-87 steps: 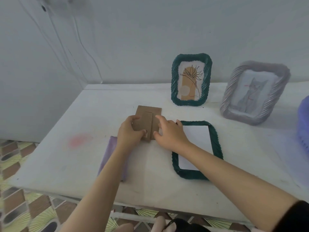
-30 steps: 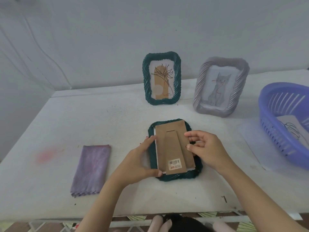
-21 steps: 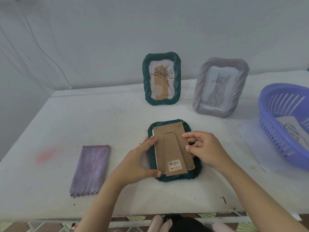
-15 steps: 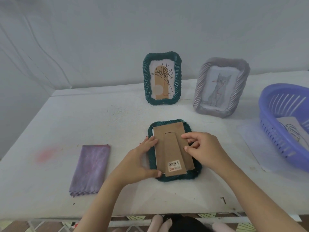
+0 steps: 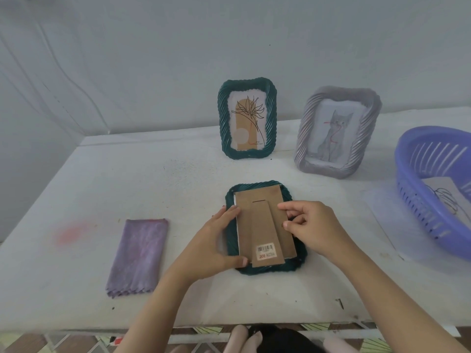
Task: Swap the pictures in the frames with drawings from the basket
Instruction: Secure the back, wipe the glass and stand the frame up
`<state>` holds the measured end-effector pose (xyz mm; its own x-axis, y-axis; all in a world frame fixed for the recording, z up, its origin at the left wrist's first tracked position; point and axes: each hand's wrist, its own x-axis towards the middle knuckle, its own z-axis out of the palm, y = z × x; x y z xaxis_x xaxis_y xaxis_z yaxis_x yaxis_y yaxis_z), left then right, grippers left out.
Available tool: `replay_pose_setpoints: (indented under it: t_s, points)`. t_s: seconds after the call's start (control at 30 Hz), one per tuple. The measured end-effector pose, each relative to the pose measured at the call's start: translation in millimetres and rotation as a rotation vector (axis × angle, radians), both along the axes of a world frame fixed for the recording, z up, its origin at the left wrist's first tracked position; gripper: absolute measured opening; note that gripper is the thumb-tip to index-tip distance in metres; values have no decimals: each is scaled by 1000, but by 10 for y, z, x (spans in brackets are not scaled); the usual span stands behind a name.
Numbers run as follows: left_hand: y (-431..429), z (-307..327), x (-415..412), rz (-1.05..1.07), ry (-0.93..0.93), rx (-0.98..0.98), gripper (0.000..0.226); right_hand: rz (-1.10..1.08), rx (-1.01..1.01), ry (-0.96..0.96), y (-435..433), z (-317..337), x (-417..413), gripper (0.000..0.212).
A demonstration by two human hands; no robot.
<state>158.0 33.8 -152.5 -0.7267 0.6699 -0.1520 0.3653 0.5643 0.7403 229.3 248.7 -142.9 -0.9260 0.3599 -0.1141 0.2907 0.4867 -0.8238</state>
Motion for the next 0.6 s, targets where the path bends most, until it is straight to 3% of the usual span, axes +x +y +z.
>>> replay_pose_setpoints:
  t_s: [0.2, 0.37, 0.6]
  points:
    - [16, -35, -21, -47, 42, -41, 93, 131, 308, -18, -34, -57, 22, 43]
    - [64, -65, -12, 37, 127, -8, 71, 175, 525, 36, 60, -100, 59, 45]
    - [69, -80, -50, 41, 148, 2, 71, 269, 564, 50, 178, -190, 53, 61]
